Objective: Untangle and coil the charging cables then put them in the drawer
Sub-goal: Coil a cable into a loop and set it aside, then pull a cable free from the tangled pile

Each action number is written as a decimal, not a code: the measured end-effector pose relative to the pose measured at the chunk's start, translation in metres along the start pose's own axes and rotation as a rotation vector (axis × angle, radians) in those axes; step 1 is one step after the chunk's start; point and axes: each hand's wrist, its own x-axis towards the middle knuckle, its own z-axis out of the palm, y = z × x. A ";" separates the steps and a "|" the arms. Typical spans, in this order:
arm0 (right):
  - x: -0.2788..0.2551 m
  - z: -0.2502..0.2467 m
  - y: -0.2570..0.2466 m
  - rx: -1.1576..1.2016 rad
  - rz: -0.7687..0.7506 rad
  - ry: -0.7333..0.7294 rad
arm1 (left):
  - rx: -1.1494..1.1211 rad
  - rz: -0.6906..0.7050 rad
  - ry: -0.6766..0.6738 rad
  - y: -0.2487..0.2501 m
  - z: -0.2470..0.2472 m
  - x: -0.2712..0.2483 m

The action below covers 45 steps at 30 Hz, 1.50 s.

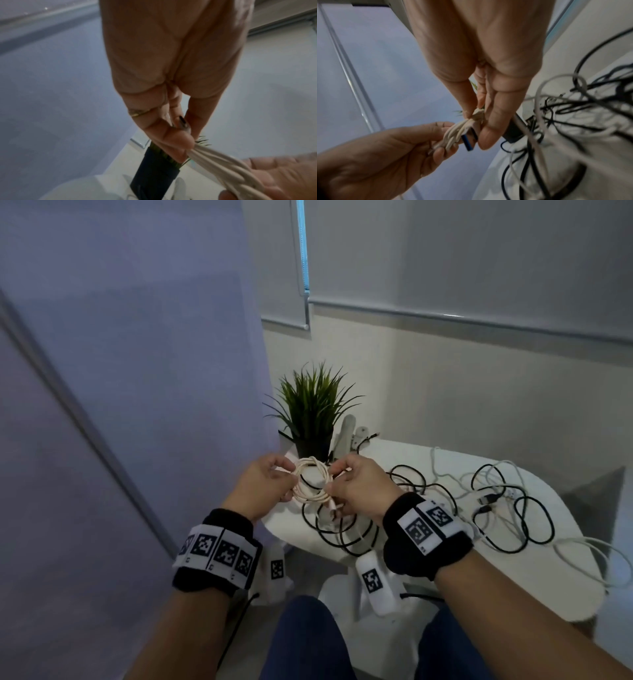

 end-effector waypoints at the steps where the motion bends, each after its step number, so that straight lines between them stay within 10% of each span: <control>1: 0.001 0.008 0.000 0.000 0.025 -0.014 | 0.012 -0.017 0.010 -0.005 -0.004 0.001; 20: 0.016 0.047 0.008 -1.001 0.046 -0.329 | 0.231 -0.169 0.098 -0.075 -0.038 0.032; 45: -0.006 -0.032 -0.008 -0.745 0.005 0.034 | 0.678 0.161 -0.011 -0.042 0.021 0.040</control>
